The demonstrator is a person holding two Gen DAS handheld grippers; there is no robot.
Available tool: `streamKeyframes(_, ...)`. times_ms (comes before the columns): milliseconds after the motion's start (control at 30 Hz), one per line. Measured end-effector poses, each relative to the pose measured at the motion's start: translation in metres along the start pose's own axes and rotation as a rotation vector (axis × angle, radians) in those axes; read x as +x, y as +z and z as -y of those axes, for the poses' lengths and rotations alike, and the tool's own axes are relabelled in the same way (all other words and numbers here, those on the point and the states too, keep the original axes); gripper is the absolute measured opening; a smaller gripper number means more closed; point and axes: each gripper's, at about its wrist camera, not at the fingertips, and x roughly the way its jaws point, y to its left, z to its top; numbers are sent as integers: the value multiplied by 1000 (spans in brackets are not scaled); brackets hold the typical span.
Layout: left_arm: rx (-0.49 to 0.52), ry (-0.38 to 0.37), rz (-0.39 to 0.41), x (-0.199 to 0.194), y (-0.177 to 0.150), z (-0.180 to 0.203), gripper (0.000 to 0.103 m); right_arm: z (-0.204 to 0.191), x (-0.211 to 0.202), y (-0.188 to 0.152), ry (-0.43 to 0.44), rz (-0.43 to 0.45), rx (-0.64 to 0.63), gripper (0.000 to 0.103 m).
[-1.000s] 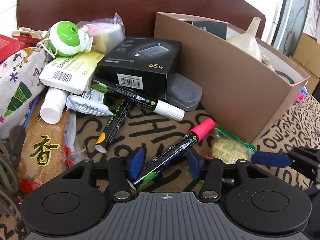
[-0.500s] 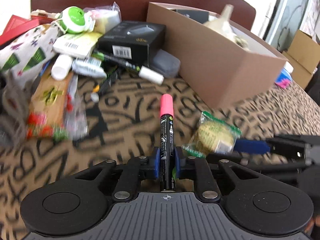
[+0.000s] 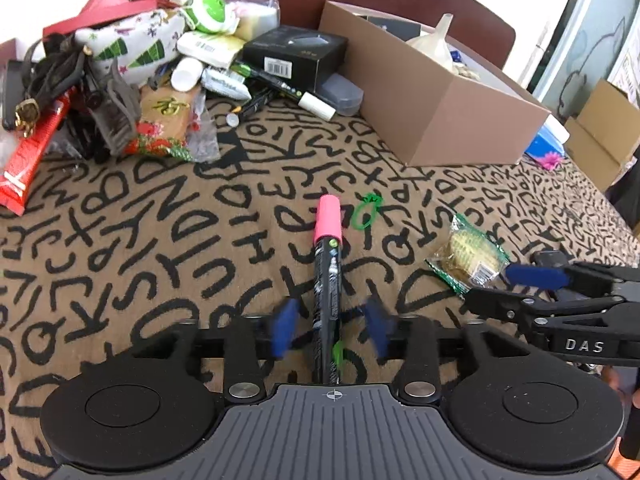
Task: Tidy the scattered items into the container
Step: 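Grasp the pink-capped marker with the left tool while the right tool grasps the green-wrapped cookie, then lift the marker and cookie and carry them over the brown box with both tools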
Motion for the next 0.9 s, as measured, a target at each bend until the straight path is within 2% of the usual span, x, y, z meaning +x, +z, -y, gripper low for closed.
streamKeyframes(133, 21, 17, 2, 8, 6, 7, 66, -3, 3, 5, -25, 20, -2, 74)
streamKeyframes(367, 32, 41, 6, 18, 11, 9, 63, -3, 15, 7, -31, -10, 41, 77)
streamKeyframes(500, 38, 63, 2, 19, 14, 8, 42, -2, 20, 8, -30, -8, 101, 83)
streamKeyframes(567, 18, 61, -1, 19, 15, 6, 38, -2, 22, 11, -31, -8, 127, 84)
streamKeyframes(633, 17, 58, -2, 19, 16, 6, 39, -4, 25, 13, -45, -6, 134, 84)
streamKeyframes(733, 29, 58, 3, 21, 15, 8, 46, -6, 29, 15, -64, 3, 138, 84)
streamKeyframes(867, 42, 70, 0, 21, 15, 11, 43, -9, 32, 15, -117, 13, 107, 65)
streamKeyframes(900, 37, 68, -2, 21, 15, 10, 43, -9, 32, 15, -118, 12, 107, 65)
